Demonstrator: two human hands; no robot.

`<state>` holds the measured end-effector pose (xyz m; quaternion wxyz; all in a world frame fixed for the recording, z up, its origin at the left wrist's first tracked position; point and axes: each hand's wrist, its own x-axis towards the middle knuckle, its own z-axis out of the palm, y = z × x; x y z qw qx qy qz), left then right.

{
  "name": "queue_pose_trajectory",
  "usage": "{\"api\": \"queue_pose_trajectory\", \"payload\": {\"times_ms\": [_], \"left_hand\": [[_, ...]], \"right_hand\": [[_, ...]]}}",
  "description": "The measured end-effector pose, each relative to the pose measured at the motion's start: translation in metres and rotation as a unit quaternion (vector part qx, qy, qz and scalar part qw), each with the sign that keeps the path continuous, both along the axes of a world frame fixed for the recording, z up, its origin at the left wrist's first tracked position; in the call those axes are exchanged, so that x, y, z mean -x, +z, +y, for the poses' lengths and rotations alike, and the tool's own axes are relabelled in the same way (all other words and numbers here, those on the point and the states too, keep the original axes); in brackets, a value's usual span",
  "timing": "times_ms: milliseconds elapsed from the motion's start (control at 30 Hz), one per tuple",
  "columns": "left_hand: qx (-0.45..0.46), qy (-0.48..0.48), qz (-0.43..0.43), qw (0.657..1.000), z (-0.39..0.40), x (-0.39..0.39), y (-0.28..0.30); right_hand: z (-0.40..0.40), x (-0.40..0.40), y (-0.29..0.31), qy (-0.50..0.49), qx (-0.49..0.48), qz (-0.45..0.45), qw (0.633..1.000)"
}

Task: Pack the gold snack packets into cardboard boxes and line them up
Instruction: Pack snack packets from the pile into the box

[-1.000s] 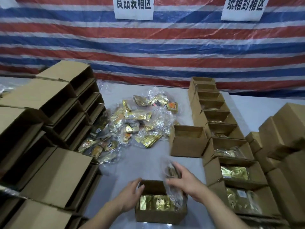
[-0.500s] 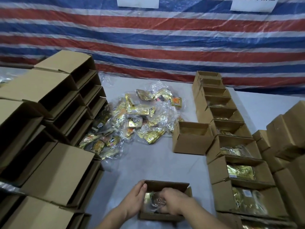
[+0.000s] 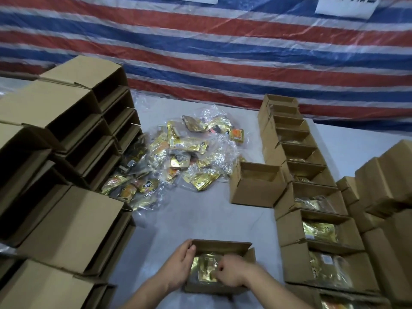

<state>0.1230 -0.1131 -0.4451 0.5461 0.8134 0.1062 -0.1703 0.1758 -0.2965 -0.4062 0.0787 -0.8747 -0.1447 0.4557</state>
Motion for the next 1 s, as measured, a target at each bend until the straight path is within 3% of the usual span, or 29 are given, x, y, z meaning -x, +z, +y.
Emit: {"api": "queue_pose_trajectory", "payload": {"times_ms": [67, 233, 333, 467, 600, 667, 800, 1000], "left_hand": [[-0.015, 0.008, -0.002, 1.0, -0.001, 0.001, -0.003], [-0.009, 0.016, 0.004, 1.0, -0.002, 0.002, -0.008], [-0.007, 0.031, 0.008, 0.999, -0.005, -0.001, -0.004], [0.003, 0.045, 0.022, 0.999, -0.012, -0.005, 0.001], [0.002, 0.04, 0.017, 0.999, -0.025, -0.01, -0.004], [-0.009, 0.041, 0.019, 0.999, -0.035, -0.013, -0.003], [-0.016, 0.056, 0.027, 0.998, -0.059, -0.021, 0.002], [-0.038, 0.063, 0.007, 0.997, -0.082, -0.034, 0.003]], "right_hand": [[0.007, 0.004, -0.006, 0.019, 0.013, 0.034, 0.999], [0.014, 0.004, 0.002, 0.035, -0.024, 0.001, 0.999], [0.01, 0.007, 0.006, -0.03, -0.017, -0.02, 0.999], [-0.002, 0.014, 0.019, -0.113, -0.065, -0.162, 0.978], [-0.032, 0.021, 0.028, -0.187, -0.069, -0.333, 0.922], [-0.05, 0.021, 0.026, -0.268, -0.035, -0.307, 0.913], [-0.065, 0.022, 0.011, -0.362, -0.065, -0.201, 0.908], [-0.079, 0.014, -0.006, -0.348, -0.046, -0.274, 0.895]]}}
